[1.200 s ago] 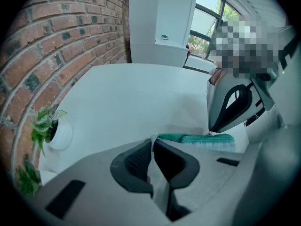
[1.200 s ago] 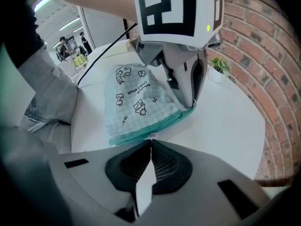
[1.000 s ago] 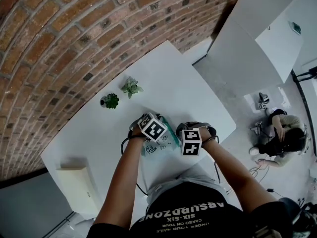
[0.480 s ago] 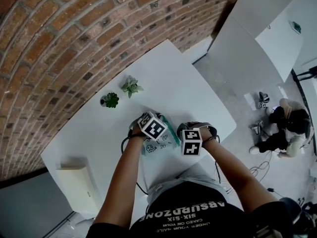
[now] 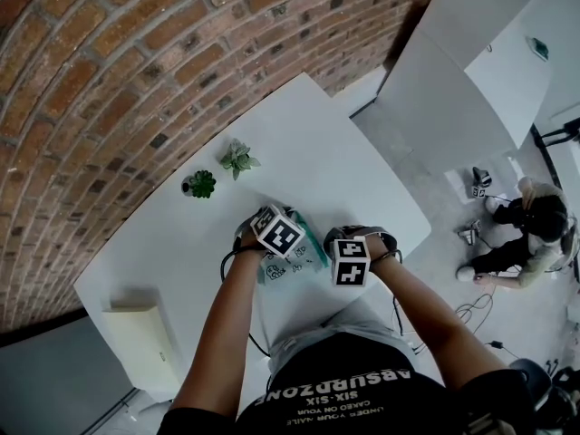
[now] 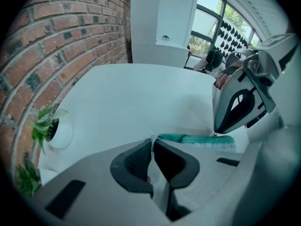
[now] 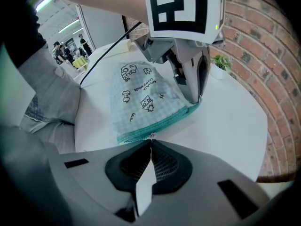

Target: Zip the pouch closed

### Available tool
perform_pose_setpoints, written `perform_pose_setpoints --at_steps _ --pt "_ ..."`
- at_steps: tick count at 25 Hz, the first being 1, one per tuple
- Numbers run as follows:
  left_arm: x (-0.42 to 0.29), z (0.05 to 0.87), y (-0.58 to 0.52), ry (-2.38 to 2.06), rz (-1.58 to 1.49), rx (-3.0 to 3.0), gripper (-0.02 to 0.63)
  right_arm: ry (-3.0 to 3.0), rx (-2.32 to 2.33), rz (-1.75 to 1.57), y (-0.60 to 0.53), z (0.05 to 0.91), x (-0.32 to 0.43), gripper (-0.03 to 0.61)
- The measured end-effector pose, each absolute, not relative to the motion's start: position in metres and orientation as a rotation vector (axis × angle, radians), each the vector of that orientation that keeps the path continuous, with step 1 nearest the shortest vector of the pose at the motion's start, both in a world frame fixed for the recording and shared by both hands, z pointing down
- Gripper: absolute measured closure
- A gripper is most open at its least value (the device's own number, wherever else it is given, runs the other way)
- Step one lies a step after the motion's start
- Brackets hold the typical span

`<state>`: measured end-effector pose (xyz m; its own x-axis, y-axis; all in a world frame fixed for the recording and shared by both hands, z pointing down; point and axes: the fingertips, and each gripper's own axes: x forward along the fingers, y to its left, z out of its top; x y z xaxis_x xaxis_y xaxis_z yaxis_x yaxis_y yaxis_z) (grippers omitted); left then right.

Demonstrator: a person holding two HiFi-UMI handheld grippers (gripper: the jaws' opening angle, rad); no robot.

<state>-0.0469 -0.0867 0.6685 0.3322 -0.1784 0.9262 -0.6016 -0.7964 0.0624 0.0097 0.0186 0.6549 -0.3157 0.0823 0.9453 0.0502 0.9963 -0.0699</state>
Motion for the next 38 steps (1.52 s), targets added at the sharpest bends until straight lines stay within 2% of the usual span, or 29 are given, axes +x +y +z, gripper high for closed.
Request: perform_pose_setpoints --at_steps 38 --pt "-0.049 0.668 -0.086 -0.723 1.48 2.198 0.589 -1.882 -0.077 0.06 0.048 0.658 0.023 0.577"
